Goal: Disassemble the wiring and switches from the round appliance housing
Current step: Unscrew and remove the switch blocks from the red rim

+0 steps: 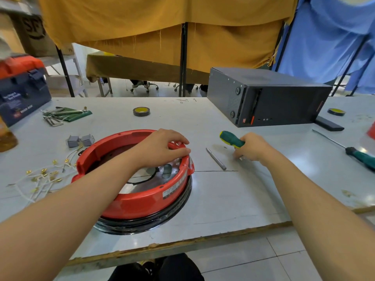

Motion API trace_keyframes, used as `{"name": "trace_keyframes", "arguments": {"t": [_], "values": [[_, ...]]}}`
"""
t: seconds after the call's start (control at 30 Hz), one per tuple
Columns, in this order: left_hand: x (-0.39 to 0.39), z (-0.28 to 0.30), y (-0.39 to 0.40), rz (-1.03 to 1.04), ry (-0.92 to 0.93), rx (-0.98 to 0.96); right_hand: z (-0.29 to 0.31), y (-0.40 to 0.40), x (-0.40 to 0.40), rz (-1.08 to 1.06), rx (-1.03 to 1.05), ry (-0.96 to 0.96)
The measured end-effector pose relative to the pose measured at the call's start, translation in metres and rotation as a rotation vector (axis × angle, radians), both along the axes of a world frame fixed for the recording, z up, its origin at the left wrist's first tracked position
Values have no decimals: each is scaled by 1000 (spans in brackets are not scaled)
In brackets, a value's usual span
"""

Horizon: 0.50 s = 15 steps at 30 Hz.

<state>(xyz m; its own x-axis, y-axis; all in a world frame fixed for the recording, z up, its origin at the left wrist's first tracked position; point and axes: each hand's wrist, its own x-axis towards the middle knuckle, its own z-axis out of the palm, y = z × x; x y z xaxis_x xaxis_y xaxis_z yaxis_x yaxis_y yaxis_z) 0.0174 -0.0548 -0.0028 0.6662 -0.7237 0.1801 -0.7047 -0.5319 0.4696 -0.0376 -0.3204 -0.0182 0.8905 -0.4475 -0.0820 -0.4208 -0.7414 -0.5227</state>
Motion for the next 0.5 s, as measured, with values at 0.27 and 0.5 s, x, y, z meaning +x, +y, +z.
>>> {"name": "trace_keyframes", "arguments": {"t": [0.27,0.5], "values": [[-6,11,-1,45,78,-268,41,59,-1,247,425,-339],[-8,26,3,44,18,-475,57,109,17,341,583,-374]]}}
